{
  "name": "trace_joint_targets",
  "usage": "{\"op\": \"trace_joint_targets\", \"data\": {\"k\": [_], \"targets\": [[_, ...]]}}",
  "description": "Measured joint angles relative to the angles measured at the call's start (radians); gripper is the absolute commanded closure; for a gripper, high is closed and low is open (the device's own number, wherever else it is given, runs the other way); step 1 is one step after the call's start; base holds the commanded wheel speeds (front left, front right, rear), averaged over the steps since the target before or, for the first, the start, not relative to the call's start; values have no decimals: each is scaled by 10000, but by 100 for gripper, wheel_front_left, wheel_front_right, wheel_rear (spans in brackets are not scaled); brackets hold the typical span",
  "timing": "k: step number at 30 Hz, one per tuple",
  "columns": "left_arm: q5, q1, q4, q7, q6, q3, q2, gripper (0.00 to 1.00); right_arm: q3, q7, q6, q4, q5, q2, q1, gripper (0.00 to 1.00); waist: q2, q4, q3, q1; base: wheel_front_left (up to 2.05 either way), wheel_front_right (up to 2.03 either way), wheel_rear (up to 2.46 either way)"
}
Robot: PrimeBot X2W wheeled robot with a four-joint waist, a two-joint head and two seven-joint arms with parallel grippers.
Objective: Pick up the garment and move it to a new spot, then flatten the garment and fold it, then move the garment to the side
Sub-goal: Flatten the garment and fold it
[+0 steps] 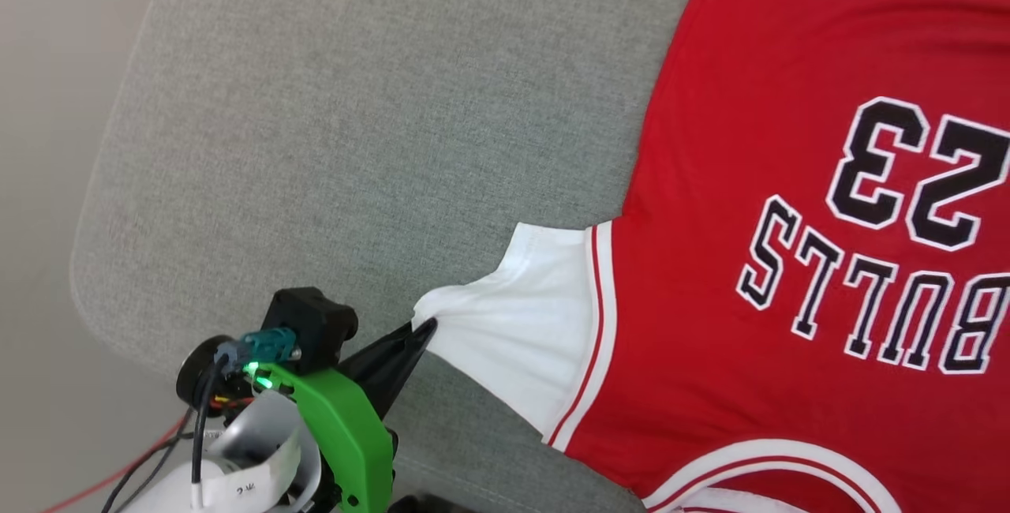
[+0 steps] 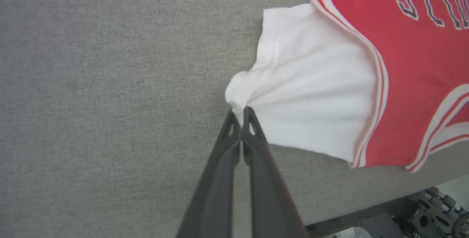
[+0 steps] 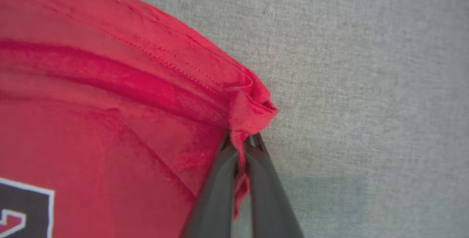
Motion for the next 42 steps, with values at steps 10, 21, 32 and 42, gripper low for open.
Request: {"op": "trace_joint_targets", "data": {"k": [10, 21, 32, 42], "targets": [[-44, 829, 424, -397, 566, 90, -82, 100, -316, -167, 0, -685, 972, 700, 2941, 100, 0, -790, -1582, 0, 0, 0, 0], [-554, 1748, 1034, -1256, 1101, 447, -520, 100, -499, -318, 0, -2476, 2017, 1645, 5812, 100, 0, -2070, -2989, -1, 0, 0, 0], [-631, 2001, 1618, -1783, 1329, 566, -857, 100, -614, -307, 0, -3609, 2334, 2299, 8273, 100, 0, -2839, -4035, -1, 0, 0, 0], [-658, 1962, 1747, -1827, 1183, 477, -1043, 100, -326, -378, 0, -3776, 2554, 2370, 8359, 0, 0, -2707, -4082, -1, 0, 0, 0]]}}
